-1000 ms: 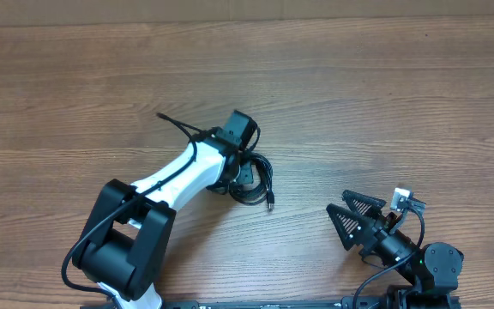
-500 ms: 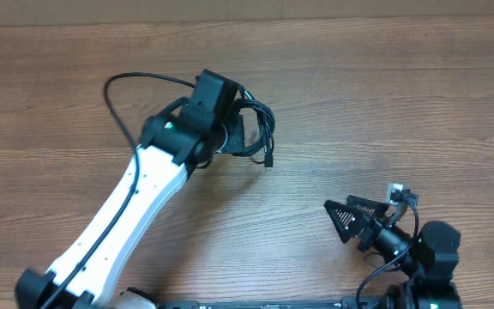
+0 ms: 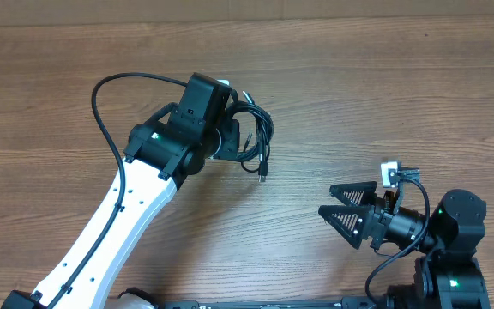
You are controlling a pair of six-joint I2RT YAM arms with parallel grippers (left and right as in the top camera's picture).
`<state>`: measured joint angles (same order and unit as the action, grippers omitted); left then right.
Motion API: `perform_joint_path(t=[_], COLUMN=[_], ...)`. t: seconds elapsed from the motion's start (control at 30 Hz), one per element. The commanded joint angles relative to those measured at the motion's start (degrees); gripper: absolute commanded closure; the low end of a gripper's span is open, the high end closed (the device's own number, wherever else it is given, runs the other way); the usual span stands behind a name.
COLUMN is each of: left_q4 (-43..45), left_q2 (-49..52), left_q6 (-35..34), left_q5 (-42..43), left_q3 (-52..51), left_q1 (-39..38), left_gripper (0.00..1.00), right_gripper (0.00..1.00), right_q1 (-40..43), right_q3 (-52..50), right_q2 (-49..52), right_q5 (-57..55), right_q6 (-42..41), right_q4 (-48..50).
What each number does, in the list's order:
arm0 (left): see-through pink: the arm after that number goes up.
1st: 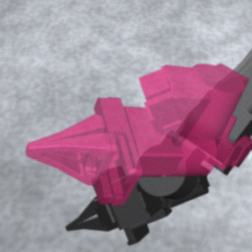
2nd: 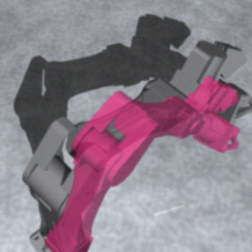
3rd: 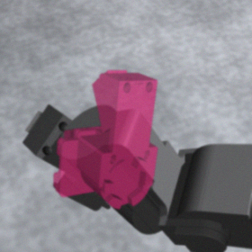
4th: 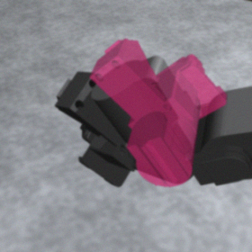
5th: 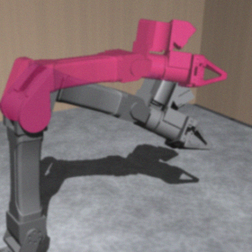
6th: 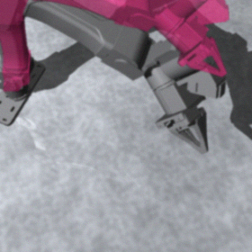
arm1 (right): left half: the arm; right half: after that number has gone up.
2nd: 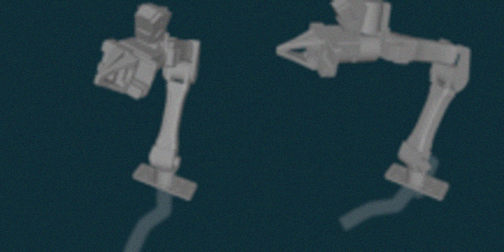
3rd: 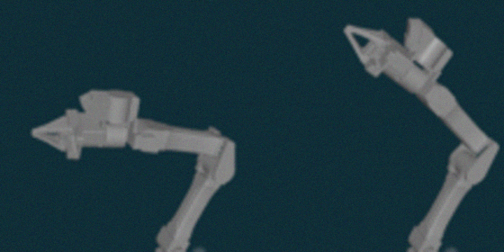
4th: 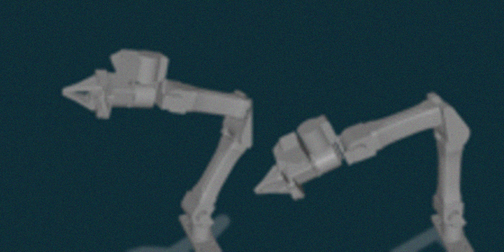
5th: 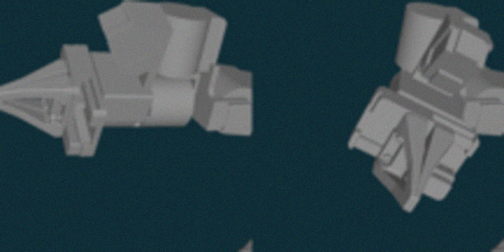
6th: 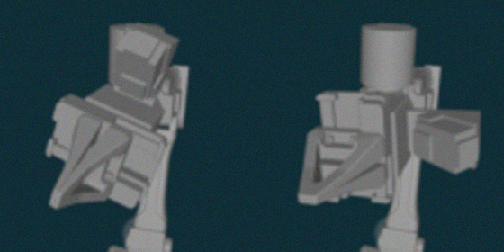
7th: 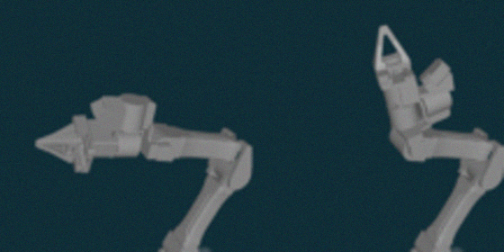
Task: Untangle cables
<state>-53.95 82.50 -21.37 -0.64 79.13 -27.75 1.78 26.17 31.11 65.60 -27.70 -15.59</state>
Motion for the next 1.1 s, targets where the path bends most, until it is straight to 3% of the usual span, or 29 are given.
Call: perform_joint_path(t=[0.0, 0.13, 0.27, 0.53, 0.67, 0.77, 0.9, 1.07], left_q4=[1.22, 1.11, 1.66, 1.31, 1.46, 1.75, 1.09, -2.25], left_q2=[-1.92, -1.92, -1.88, -1.86, -1.81, -1.4, -0.96, -0.94], left_q6=[3.67, 3.39, 2.47, -0.02, -1.51, -2.93, -2.89, -3.61], left_q5=[6.8, 7.78, 6.69, -10.4, -14.36, -15.5, -16.26, -32.09], left_q3=[1.07, 1.03, 0.96, 0.94, 0.94, 0.94, 0.72, 0.72], left_q1=[-0.11, -1.07, -3.54, -12.5, -15.19, -16.65, -16.92, -16.85], left_gripper=[0.95, 0.96, 0.96, 0.96, 0.96, 0.96, 0.96, 0.96], right_gripper=[0.03, 0.15, 0.19, 0.25, 0.26, 0.37, 0.7, 0.81], right_q1=[0.15, -0.66, -4.68, -18.69, -22.64, -25.05, -26.71, -26.75], right_q3=[1.11, 1.11, 1.11, 1.36, 1.33, 1.33, 1.33, 1.33], right_q2=[0.94, 2.03, 4.09, 13.07, 17.29, 20.57, 25.09, 26.12], right_q5=[-3.82, -12.07, -18.73, -27.39, -28.28, -28.33, -28.46, -27.78], right_q6=[1.01, -0.61, -4.57, -14.47, -21.16, -24.55, -27.52, -29.55], right_q4=[0.42, 0.79, 1.6, 11.34, 17.27, 20.15, 23.06, 22.8])
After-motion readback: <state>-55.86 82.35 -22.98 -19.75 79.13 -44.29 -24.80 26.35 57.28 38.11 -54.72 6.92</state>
